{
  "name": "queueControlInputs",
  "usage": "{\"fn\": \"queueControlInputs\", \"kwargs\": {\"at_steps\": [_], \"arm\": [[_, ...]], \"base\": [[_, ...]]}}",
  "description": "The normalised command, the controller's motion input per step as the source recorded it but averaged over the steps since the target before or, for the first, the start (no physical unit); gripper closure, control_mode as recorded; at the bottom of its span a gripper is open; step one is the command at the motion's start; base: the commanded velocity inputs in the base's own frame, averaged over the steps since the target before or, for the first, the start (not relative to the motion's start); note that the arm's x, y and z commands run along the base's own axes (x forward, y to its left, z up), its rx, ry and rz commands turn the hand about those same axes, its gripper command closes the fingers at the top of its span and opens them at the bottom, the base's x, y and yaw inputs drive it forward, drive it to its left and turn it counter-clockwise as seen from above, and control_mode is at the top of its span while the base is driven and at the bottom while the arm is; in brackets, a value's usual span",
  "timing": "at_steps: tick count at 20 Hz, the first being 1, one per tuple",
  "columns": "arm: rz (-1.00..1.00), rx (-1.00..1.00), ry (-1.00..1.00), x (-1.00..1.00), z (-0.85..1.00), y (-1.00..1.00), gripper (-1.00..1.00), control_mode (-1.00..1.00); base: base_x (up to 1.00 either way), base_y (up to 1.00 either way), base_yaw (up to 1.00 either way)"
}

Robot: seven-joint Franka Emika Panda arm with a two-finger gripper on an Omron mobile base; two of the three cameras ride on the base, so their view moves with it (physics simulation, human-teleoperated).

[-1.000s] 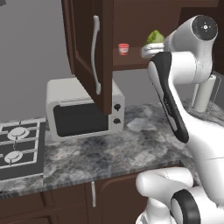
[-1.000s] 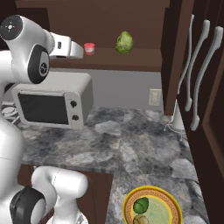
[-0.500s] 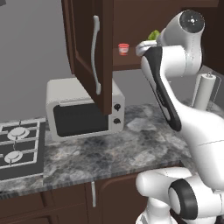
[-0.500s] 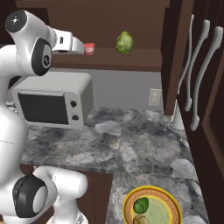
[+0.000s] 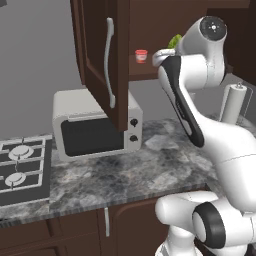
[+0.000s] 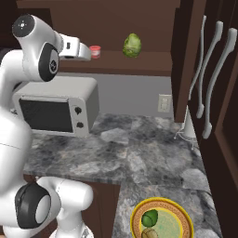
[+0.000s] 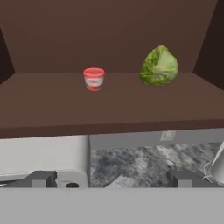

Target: Pick the avocado and bread from the counter and place them on the plate. Then pick the jam from the cabinet and place it next to the plate. Lastly close the cabinet door.

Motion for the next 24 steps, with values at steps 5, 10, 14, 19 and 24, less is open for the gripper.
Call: {"fn": "queueControlInputs", "kwargs": {"at_steps": [5, 10, 14, 19, 24], "arm": [[0.0, 0.02, 0.0, 0.19, -0.09, 0.05, -1.0, -1.0], [0.0, 0.02, 0.01, 0.29, -0.04, 0.03, -1.0, -1.0], [0.0, 0.01, 0.01, 0.33, -0.05, 0.06, -1.0, -1.0], [0.0, 0.01, 0.07, 0.32, -0.05, 0.05, -1.0, -1.0], [0.0, 0.0, 0.07, 0.31, -0.02, 0.05, -1.0, -1.0]], "base": [[0.0, 0.0, 0.0], [0.0, 0.0, 0.0], [0.0, 0.0, 0.0], [0.0, 0.0, 0.0], [0.0, 0.0, 0.0]]}}
